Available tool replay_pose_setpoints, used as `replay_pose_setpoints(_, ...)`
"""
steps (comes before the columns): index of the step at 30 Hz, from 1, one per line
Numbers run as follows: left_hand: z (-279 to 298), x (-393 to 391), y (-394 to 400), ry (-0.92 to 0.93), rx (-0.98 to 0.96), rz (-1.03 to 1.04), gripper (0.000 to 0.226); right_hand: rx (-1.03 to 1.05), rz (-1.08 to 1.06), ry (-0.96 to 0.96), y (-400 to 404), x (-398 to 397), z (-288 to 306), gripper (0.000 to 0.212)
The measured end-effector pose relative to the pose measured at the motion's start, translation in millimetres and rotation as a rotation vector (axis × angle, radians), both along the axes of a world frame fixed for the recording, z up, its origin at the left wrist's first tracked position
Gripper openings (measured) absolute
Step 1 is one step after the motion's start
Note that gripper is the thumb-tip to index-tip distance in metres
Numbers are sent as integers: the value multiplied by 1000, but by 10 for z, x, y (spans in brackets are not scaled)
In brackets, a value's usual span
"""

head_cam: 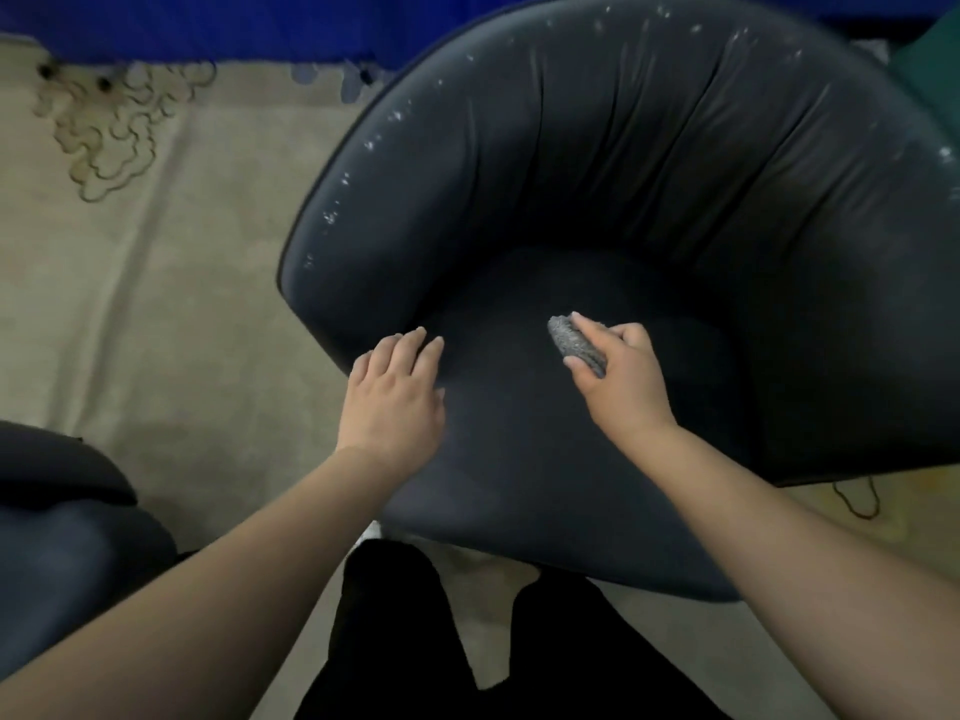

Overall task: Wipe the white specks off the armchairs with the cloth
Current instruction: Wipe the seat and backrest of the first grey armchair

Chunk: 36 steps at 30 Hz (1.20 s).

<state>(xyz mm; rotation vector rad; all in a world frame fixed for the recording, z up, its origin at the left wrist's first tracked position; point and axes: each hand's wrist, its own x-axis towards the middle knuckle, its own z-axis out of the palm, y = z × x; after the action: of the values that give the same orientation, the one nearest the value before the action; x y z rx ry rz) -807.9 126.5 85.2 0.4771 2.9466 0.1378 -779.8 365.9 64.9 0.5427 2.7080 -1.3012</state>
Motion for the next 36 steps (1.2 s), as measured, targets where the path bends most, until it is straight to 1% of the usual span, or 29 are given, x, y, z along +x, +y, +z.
replay_pose_setpoints(4,225,-246,-452,13,-17,-84,59,4,-75,28,-429,-110,232,51)
replay_pose_setpoints(10,556,-774,-1200,36,-20,-210,59,-25,-228,51,-1206,-319,412,51)
replay_pose_setpoints(15,748,-1191,-1566,43,-17,-261,56,-53,-314,89,-1675,-445,512,51)
replay_pose_setpoints(19,772,-1414,-1636,2,11,-227,54,-25,-347,112,-1801,-569,628,50)
replay_pose_setpoints(27,659,-1768,-1525,-97,88,-181,57,-59,-324,169,-1838,-906,650,51)
replay_pose_setpoints(33,533,-2243,-1487,-194,64,-298,58,-70,-402,173,-2036,-1144,624,51)
replay_pose_setpoints(36,453,-2546,-1432,-256,62,-396,60,-71,-477,163,-2188,-1276,561,52)
